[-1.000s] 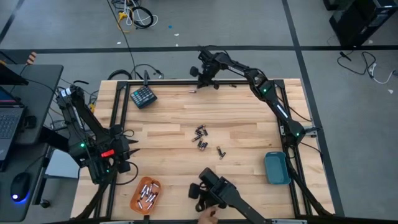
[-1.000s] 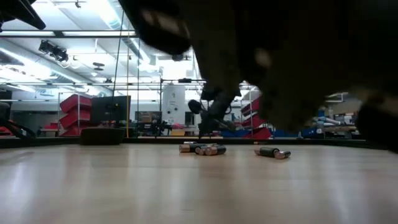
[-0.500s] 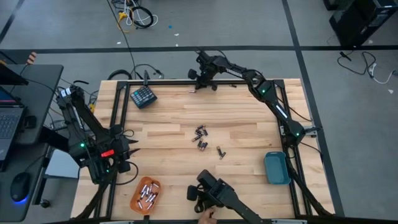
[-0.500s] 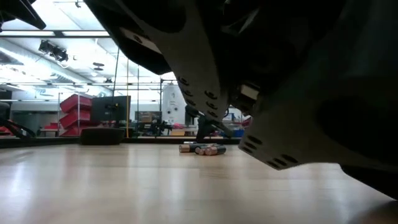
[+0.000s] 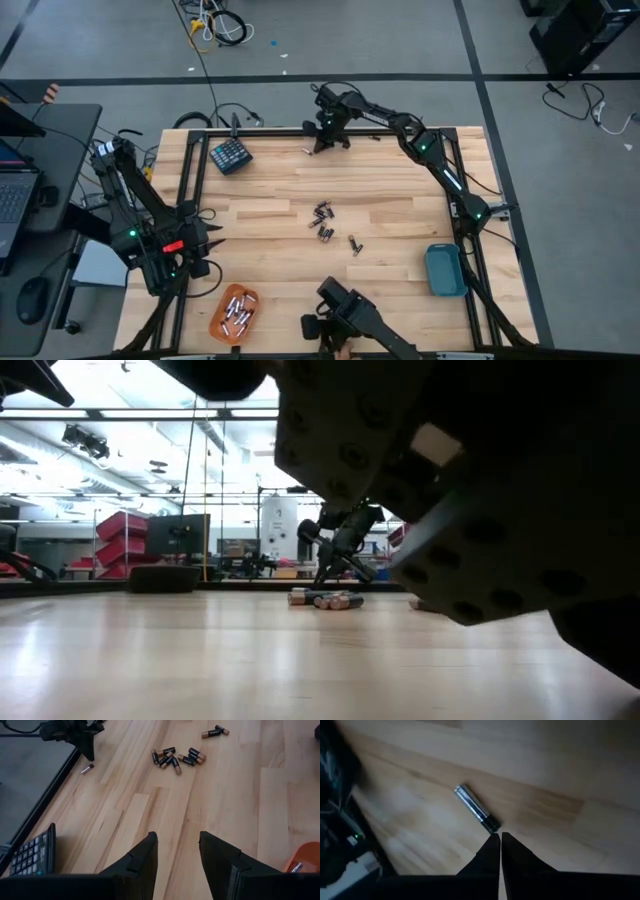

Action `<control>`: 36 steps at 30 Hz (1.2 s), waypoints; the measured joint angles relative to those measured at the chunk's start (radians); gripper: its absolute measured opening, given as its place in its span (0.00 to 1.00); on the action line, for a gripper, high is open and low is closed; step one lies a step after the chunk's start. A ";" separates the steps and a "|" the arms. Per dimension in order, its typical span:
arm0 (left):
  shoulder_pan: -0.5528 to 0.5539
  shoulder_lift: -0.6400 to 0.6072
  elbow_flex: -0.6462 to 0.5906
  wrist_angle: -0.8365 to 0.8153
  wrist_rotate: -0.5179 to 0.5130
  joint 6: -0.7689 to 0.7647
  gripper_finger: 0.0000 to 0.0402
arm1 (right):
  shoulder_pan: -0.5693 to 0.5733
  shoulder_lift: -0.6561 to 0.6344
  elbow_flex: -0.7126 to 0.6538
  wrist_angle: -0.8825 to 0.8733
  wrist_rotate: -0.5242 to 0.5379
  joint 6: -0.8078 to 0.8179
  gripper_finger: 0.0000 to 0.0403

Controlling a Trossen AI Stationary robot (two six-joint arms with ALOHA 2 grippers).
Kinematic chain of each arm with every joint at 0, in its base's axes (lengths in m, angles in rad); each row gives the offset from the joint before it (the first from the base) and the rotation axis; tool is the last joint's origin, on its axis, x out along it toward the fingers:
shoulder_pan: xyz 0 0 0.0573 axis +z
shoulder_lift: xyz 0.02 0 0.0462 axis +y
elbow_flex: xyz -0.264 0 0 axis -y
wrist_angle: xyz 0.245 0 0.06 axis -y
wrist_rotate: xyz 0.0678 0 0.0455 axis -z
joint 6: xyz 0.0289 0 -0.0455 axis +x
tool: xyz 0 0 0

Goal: Sort batteries
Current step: Put the silver battery into the orange bin

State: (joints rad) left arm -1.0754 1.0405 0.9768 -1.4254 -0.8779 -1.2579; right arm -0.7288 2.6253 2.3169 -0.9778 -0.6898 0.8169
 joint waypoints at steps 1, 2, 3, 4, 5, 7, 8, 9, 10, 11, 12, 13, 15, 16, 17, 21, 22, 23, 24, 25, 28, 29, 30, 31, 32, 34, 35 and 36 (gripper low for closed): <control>0.000 0.000 0.000 0.000 -0.001 0.000 0.35 | 0.000 0.000 0.000 -0.001 0.004 -0.006 0.01; 0.000 0.000 0.000 0.000 -0.001 0.000 0.35 | 0.000 0.000 0.000 0.000 0.026 -0.002 0.01; 0.000 0.000 0.000 0.000 -0.002 0.000 0.35 | 0.000 0.000 0.000 0.013 0.058 0.021 0.01; 0.000 0.000 0.000 0.000 -0.002 0.000 0.35 | 0.002 0.000 0.000 0.033 0.093 0.047 0.01; 0.000 0.000 0.000 0.001 -0.002 0.000 0.35 | 0.005 0.000 0.000 0.053 0.125 0.072 0.00; 0.000 0.000 0.000 0.006 -0.002 0.000 0.35 | 0.017 0.000 0.000 0.075 0.178 0.093 0.00; 0.000 0.000 0.000 0.009 -0.002 0.000 0.35 | 0.024 -0.001 0.001 0.073 0.195 0.089 0.00; 0.000 0.000 0.000 0.010 -0.002 0.000 0.35 | 0.030 -0.002 0.002 0.073 0.208 0.068 0.01; 0.000 0.000 0.000 0.009 -0.002 0.000 0.35 | 0.032 -0.003 0.002 0.077 0.205 0.035 0.01; 0.000 0.000 0.000 0.009 -0.002 0.000 0.35 | 0.033 -0.003 0.002 0.083 0.190 -0.006 0.01; 0.000 0.000 0.000 0.009 -0.003 0.003 0.35 | 0.031 -0.003 0.001 0.087 0.169 -0.041 0.02; 0.000 0.000 0.000 0.009 -0.006 0.011 0.35 | 0.031 -0.002 0.001 0.086 0.153 -0.075 0.02; 0.000 0.000 0.000 0.010 -0.018 0.031 0.35 | 0.033 -0.001 0.001 0.069 0.113 -0.160 0.02; 0.000 0.000 0.000 0.010 -0.023 0.041 0.35 | 0.033 -0.001 0.001 0.059 0.092 -0.212 0.03; 0.000 0.000 0.000 0.011 -0.031 0.048 0.35 | 0.033 -0.001 0.001 0.049 0.071 -0.260 0.03; 0.000 0.000 0.000 0.026 -0.079 0.057 0.35 | 0.031 -0.005 0.000 0.054 0.017 -0.313 0.03; 0.001 0.000 0.000 0.030 -0.109 0.057 0.35 | 0.031 -0.009 0.000 0.067 0.021 -0.315 0.02; 0.006 0.000 0.000 0.030 -0.142 0.058 0.35 | 0.031 -0.017 0.000 0.084 0.022 -0.317 0.02; 0.015 0.000 0.000 0.030 -0.175 0.061 0.35 | 0.031 -0.030 0.000 0.095 0.020 -0.322 0.02; 0.028 0.000 0.002 0.030 -0.197 0.074 0.35 | 0.030 -0.048 -0.001 0.106 0.014 -0.331 0.02; 0.091 -0.001 0.014 0.043 -0.200 0.131 0.34 | 0.031 -0.128 -0.001 0.105 0.012 -0.397 0.02; 0.117 -0.001 0.016 0.058 -0.197 0.163 0.33 | 0.034 -0.158 0.000 0.096 0.019 -0.421 0.02; 0.145 -0.001 0.017 0.082 -0.191 0.206 0.32 | 0.040 -0.190 0.000 0.085 0.040 -0.441 0.02; 0.174 -0.001 0.018 0.113 -0.183 0.261 0.31 | 0.047 -0.226 0.000 0.074 0.066 -0.465 0.02; 0.206 -0.001 0.018 0.149 -0.174 0.323 0.30 | 0.059 -0.260 0.000 0.061 0.103 -0.491 0.02; 0.270 -0.001 0.018 0.242 -0.137 0.461 0.27 | 0.089 -0.335 0.000 0.025 0.183 -0.550 0.02; 0.304 -0.001 0.018 0.297 -0.109 0.536 0.25 | 0.106 -0.371 0.000 0.005 0.229 -0.574 0.02; 0.338 -0.001 0.018 0.356 -0.065 0.617 0.24 | 0.122 -0.408 0.000 -0.012 0.273 -0.593 0.02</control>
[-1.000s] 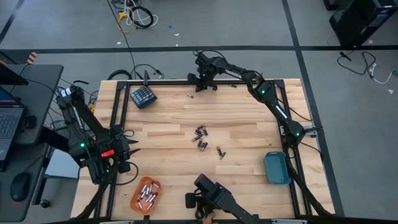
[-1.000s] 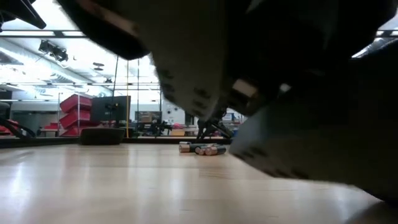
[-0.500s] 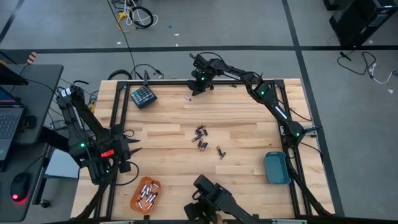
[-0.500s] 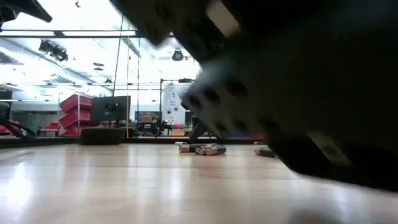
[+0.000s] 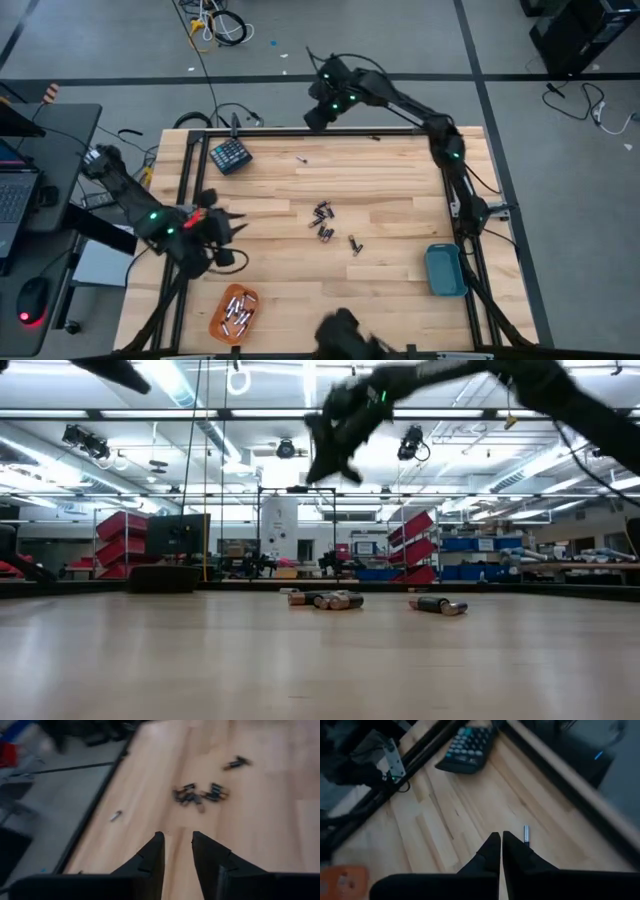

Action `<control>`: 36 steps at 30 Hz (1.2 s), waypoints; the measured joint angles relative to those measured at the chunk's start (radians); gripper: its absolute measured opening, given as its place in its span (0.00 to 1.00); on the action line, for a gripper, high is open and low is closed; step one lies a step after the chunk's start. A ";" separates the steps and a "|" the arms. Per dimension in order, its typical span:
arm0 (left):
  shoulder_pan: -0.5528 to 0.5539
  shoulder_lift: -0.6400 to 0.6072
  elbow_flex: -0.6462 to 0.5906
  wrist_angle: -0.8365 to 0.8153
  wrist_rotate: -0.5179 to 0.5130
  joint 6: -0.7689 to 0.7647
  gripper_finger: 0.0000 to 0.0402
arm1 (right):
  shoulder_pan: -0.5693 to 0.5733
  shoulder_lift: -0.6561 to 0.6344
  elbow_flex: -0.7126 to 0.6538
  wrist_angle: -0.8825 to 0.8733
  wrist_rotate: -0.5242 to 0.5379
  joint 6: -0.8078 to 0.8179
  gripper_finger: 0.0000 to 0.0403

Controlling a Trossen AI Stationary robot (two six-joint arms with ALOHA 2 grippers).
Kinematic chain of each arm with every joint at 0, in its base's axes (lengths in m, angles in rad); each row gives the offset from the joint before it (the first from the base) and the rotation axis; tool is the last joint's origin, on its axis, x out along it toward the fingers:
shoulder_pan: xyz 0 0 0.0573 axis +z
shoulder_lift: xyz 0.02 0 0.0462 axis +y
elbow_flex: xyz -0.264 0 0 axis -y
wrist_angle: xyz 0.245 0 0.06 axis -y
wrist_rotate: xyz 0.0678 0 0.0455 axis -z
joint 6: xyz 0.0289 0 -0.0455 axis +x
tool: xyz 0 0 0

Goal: Sort batteries
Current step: Put the silver battery into the orange bin

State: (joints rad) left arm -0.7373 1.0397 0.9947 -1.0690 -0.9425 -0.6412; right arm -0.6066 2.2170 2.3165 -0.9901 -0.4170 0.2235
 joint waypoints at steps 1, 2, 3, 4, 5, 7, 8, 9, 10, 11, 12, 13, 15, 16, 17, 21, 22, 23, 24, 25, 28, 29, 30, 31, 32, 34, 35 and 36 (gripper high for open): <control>0.034 0.000 0.000 0.061 0.049 0.086 0.22 | 0.018 -0.035 0.000 -0.018 0.041 -0.015 0.02; 0.065 0.000 0.000 0.116 0.103 0.169 0.21 | 0.035 -0.071 0.000 -0.036 0.076 -0.022 0.02; 0.093 0.000 0.000 0.165 0.156 0.255 0.19 | 0.052 -0.105 0.000 -0.052 0.105 -0.026 0.02; 0.122 0.000 0.000 0.212 0.205 0.337 0.18 | 0.069 -0.139 0.000 -0.064 0.130 -0.028 0.02; 0.148 0.000 0.000 0.251 0.248 0.409 0.17 | 0.087 -0.174 0.000 -0.075 0.147 -0.033 0.02; 0.209 0.000 0.000 0.300 0.327 0.540 0.15 | 0.117 -0.241 0.000 -0.093 0.165 -0.037 0.02; 0.244 0.000 0.000 0.315 0.370 0.594 0.14 | 0.132 -0.274 0.000 -0.099 0.168 -0.037 0.02; 0.282 0.000 0.000 0.332 0.421 0.647 0.13 | 0.149 -0.301 0.001 -0.103 0.172 -0.037 0.03; 0.327 0.001 0.000 0.353 0.474 0.697 0.13 | 0.166 -0.325 0.002 -0.103 0.179 -0.037 0.03; 0.374 0.006 0.000 0.385 0.528 0.742 0.12 | 0.182 -0.345 0.002 -0.103 0.188 -0.037 0.03; 0.426 0.014 0.000 0.424 0.583 0.787 0.11 | 0.200 -0.360 0.002 -0.103 0.198 -0.037 0.03; 0.477 0.022 0.000 0.455 0.635 0.825 0.10 | 0.216 -0.371 0.002 -0.103 0.212 -0.037 0.03; 0.573 0.042 0.000 0.490 0.718 0.888 0.08 | 0.246 -0.383 0.002 -0.105 0.232 -0.037 0.02; 0.622 0.053 0.000 0.509 0.738 0.909 0.07 | 0.258 -0.385 0.002 -0.107 0.240 -0.037 0.02; 0.670 0.064 0.000 0.525 0.750 0.923 0.06 | 0.269 -0.385 0.002 -0.110 0.240 -0.037 0.02; 0.854 0.127 0.000 0.534 0.800 0.926 0.05 | 0.299 -0.379 0.002 -0.112 0.241 -0.042 0.02; 0.896 0.146 0.000 0.528 0.841 0.926 0.05 | 0.303 -0.375 0.001 -0.112 0.241 -0.043 0.02; 0.934 0.167 0.000 0.527 0.892 0.928 0.05 | 0.306 -0.371 0.001 -0.110 0.241 -0.043 0.02; 0.971 0.188 0.000 0.528 0.948 0.930 0.05 | 0.307 -0.370 0.001 -0.109 0.241 -0.041 0.02; 1.006 0.208 0.000 0.525 0.997 0.939 0.05 | 0.307 -0.369 0.000 -0.109 0.241 -0.037 0.02; 1.094 0.271 0.000 0.527 1.098 0.968 0.05 | 0.310 -0.369 0.000 -0.110 0.241 -0.011 0.02; 1.119 0.290 0.000 0.524 1.113 0.972 0.05 | 0.311 -0.371 0.000 -0.111 0.240 -0.002 0.02; 1.141 0.309 0.000 0.523 1.122 0.972 0.05 | 0.313 -0.371 0.000 -0.115 0.240 0.003 0.02; 1.160 0.324 0.000 0.520 1.127 0.972 0.05 | 0.319 -0.371 0.000 -0.122 0.240 0.008 0.01; 1.180 0.338 0.000 0.507 1.131 0.972 0.05 | 0.324 -0.371 0.000 -0.128 0.239 0.009 0.01; 1.214 0.364 0.003 0.476 1.138 0.970 0.05 | 0.335 -0.371 0.000 -0.137 0.236 0.009 0.01; 1.231 0.378 0.011 0.457 1.139 0.965 0.05 | 0.341 -0.371 0.000 -0.142 0.236 0.010 0.01; 1.248 0.393 0.020 0.448 1.143 0.961 0.05 | 0.345 -0.371 0.000 -0.143 0.236 0.014 0.01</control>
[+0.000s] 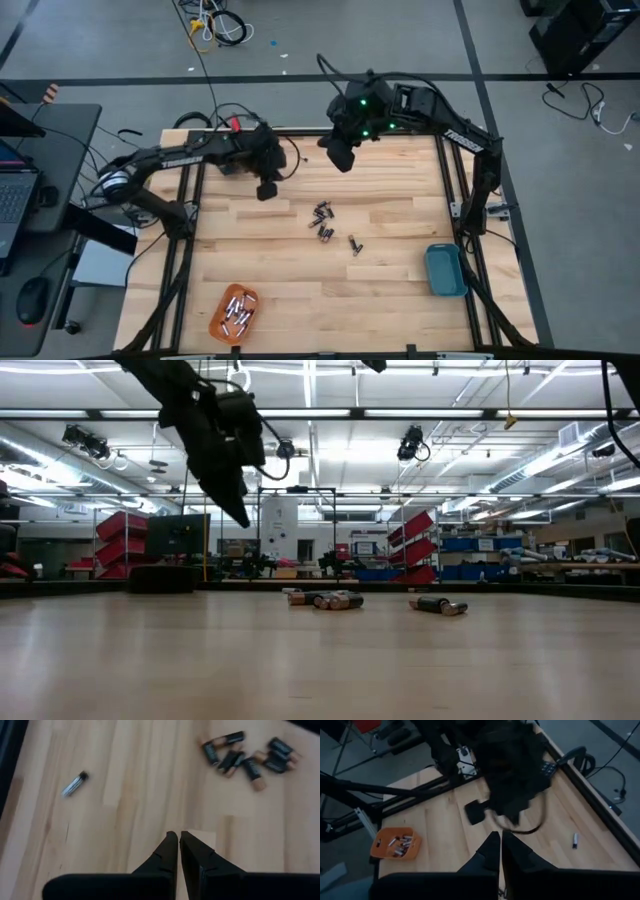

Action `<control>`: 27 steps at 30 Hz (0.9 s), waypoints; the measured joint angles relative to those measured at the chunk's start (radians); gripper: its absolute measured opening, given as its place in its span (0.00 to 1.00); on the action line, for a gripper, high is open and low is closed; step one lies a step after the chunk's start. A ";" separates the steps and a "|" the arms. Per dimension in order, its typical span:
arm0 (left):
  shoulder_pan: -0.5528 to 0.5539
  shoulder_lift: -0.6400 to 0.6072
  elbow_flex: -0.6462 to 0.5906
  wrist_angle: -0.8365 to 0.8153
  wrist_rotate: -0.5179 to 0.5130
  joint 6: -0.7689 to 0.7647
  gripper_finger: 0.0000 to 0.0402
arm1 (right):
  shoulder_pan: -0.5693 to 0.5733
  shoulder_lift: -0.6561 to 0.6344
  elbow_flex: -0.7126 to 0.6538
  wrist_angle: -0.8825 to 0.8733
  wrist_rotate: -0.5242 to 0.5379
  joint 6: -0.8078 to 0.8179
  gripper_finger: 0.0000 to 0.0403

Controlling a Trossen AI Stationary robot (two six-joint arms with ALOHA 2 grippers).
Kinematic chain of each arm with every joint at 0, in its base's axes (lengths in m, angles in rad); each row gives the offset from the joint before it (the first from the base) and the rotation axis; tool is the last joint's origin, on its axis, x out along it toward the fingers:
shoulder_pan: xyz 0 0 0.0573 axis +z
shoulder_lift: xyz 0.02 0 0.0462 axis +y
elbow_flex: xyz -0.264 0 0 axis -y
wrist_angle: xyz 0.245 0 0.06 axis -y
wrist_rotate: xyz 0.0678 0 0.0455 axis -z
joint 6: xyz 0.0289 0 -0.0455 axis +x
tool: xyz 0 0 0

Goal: Sort batteries
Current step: Put the silver battery into the orange bin

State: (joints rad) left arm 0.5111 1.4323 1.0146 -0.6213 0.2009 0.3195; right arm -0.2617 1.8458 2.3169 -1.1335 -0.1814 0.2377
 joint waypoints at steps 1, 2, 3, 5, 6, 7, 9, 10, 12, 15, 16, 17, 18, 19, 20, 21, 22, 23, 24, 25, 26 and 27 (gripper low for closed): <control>0.019 0.016 0.011 -0.011 0.009 -0.002 0.05 | 0.003 0.000 0.000 0.001 -0.001 0.008 0.02; 0.037 0.033 0.022 -0.016 0.029 0.002 0.05 | 0.007 0.000 0.000 0.001 -0.001 0.019 0.02; 0.056 0.050 0.037 -0.027 0.057 0.023 0.05 | 0.009 0.000 0.000 0.001 -0.001 0.023 0.02; 0.088 0.085 0.073 -0.092 0.119 0.118 0.05 | 0.013 0.000 0.000 0.001 -0.001 0.023 0.02; 0.099 0.099 0.090 -0.134 0.145 0.177 0.05 | 0.014 0.000 0.000 0.001 -0.001 0.023 0.02; 0.109 0.109 0.106 -0.164 0.161 0.232 0.05 | 0.017 0.000 0.000 0.000 -0.001 0.023 0.02; 0.121 0.126 0.141 -0.198 0.167 0.292 0.05 | 0.022 0.000 0.000 -0.002 -0.001 0.022 0.02; 0.125 0.135 0.158 -0.205 0.165 0.304 0.05 | 0.024 0.000 0.000 -0.006 -0.001 0.022 0.02; 0.137 0.161 0.197 -0.180 0.161 0.288 0.05 | 0.026 0.000 0.000 -0.013 -0.001 0.017 0.01; 0.147 0.223 0.257 -0.082 0.163 0.143 0.05 | 0.027 0.000 0.000 -0.012 -0.002 -0.017 0.01; 0.147 0.250 0.277 -0.064 0.157 0.101 0.05 | 0.027 0.000 0.000 -0.012 -0.002 -0.027 0.01; 0.146 0.278 0.298 -0.060 0.142 0.073 0.05 | 0.024 0.000 0.000 -0.013 -0.002 -0.030 0.01; 0.144 0.309 0.321 -0.061 0.113 0.053 0.05 | 0.020 0.000 0.000 -0.013 -0.001 -0.031 0.02; 0.142 0.338 0.346 -0.061 0.069 0.038 0.05 | 0.018 0.000 0.000 -0.015 0.001 -0.032 0.02; 0.141 0.364 0.370 -0.064 0.029 0.022 0.05 | 0.018 0.000 0.000 -0.019 0.001 -0.037 0.02; 0.142 0.389 0.399 -0.091 -0.010 0.019 0.05 | 0.018 0.000 0.000 -0.026 0.002 -0.044 0.02; 0.144 0.405 0.426 -0.136 -0.027 0.021 0.05 | 0.017 0.000 0.000 -0.033 0.003 -0.049 0.02; 0.150 0.416 0.452 -0.187 -0.020 0.035 0.05 | 0.016 0.000 0.000 -0.041 0.003 -0.047 0.02; 0.154 0.418 0.471 -0.233 0.000 0.048 0.05 | 0.010 0.000 0.000 -0.052 0.002 -0.035 0.02; 0.158 0.412 0.485 -0.270 0.027 0.059 0.04 | 0.004 0.000 0.000 -0.067 0.000 -0.026 0.01; 0.159 0.395 0.488 -0.280 0.047 0.063 0.03 | -0.003 0.000 -0.006 -0.080 0.004 -0.025 0.01; 0.161 0.367 0.487 -0.281 0.055 0.064 0.02 | -0.010 -0.001 -0.020 -0.088 0.017 -0.029 0.01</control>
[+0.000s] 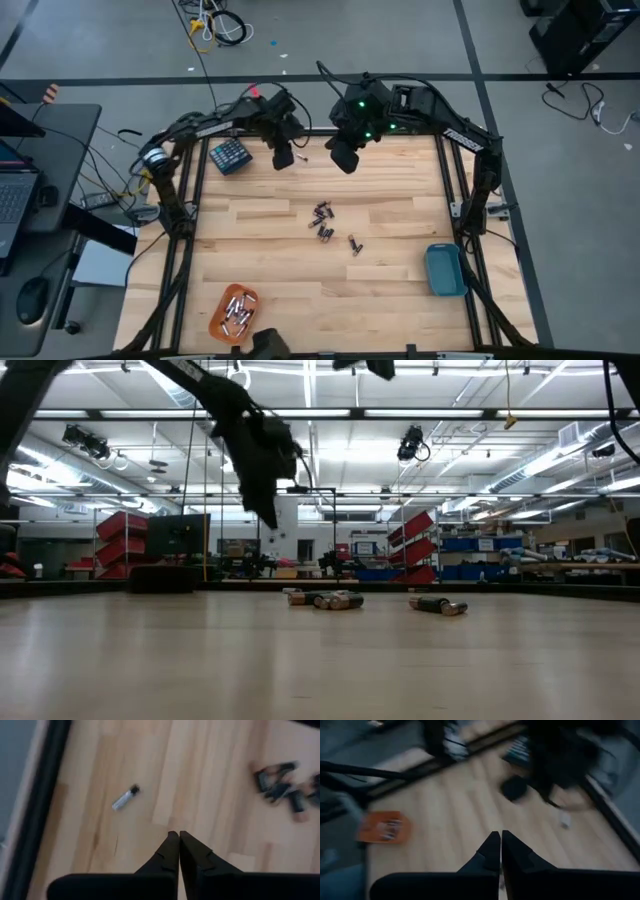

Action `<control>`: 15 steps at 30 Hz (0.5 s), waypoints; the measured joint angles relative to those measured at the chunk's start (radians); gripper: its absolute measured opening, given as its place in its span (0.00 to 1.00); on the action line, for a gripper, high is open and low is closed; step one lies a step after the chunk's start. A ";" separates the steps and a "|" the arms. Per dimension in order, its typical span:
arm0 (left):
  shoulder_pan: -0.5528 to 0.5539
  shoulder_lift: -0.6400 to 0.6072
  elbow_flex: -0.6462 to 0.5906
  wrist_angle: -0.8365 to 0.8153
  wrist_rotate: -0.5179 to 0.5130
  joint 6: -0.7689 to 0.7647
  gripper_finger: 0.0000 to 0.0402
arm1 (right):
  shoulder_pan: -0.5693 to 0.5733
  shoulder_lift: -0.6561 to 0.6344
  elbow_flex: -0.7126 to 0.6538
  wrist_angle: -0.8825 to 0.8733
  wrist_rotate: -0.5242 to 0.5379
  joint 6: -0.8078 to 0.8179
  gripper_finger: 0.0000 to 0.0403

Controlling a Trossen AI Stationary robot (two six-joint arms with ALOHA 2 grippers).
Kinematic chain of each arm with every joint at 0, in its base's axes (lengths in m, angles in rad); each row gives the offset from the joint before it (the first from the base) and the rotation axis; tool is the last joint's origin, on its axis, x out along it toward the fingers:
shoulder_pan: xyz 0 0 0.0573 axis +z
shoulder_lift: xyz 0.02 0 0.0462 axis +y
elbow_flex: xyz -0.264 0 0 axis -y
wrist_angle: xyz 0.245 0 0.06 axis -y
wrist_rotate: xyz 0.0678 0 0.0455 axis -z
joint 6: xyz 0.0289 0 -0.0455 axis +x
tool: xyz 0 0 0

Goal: Sort batteries
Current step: Put the silver battery into the orange bin

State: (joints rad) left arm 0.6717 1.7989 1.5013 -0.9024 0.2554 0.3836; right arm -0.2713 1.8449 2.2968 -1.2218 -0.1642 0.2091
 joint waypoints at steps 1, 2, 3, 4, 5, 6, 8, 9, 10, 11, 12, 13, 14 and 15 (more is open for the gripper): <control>0.001 -0.035 -0.005 0.007 0.000 0.000 0.01 | -0.006 -0.001 -0.019 -0.008 0.021 -0.001 0.01; 0.002 -0.077 -0.011 0.018 0.000 0.000 0.01 | -0.012 -0.001 -0.039 -0.012 0.045 -0.003 0.01; 0.005 -0.120 -0.016 0.029 -0.006 0.001 0.01 | -0.017 -0.001 -0.060 -0.009 0.068 -0.004 0.01; 0.009 -0.165 -0.021 0.034 -0.011 0.001 0.01 | -0.022 -0.001 -0.085 0.002 0.096 -0.008 0.01; 0.011 -0.206 -0.026 0.032 -0.013 0.000 0.00 | -0.026 -0.001 -0.116 0.029 0.122 -0.018 0.01; 0.012 -0.251 -0.032 0.032 -0.015 -0.001 0.00 | -0.029 -0.003 -0.150 0.064 0.140 -0.034 0.02; 0.011 -0.346 -0.041 0.032 -0.015 -0.004 0.00 | -0.037 -0.004 -0.227 0.114 0.151 -0.065 0.02; 0.009 -0.398 -0.045 0.034 -0.012 -0.011 0.00 | -0.042 -0.003 -0.266 0.139 0.153 -0.072 0.02; 0.008 -0.447 -0.050 0.040 -0.007 -0.019 0.00 | -0.046 -0.002 -0.307 0.173 0.154 -0.073 0.02; 0.008 -0.495 -0.060 0.051 -0.006 -0.025 0.00 | -0.050 -0.001 -0.350 0.216 0.154 -0.073 0.02; 0.008 -0.543 -0.075 0.059 -0.007 -0.029 0.00 | -0.055 -0.001 -0.390 0.264 0.154 -0.075 0.02; 0.009 -0.585 -0.095 0.072 -0.007 -0.030 0.00 | -0.062 -0.001 -0.428 0.313 0.154 -0.081 0.02; 0.010 -0.627 -0.118 0.090 -0.009 -0.029 0.00 | -0.068 -0.001 -0.466 0.364 0.153 -0.083 0.01; 0.010 -0.670 -0.144 0.112 -0.011 -0.029 0.00 | -0.073 -0.001 -0.502 0.410 0.153 -0.082 0.01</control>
State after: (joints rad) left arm 0.6815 1.1291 1.3571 -0.7902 0.2444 0.3542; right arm -0.3442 1.8439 1.7950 -0.8119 -0.0113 0.1275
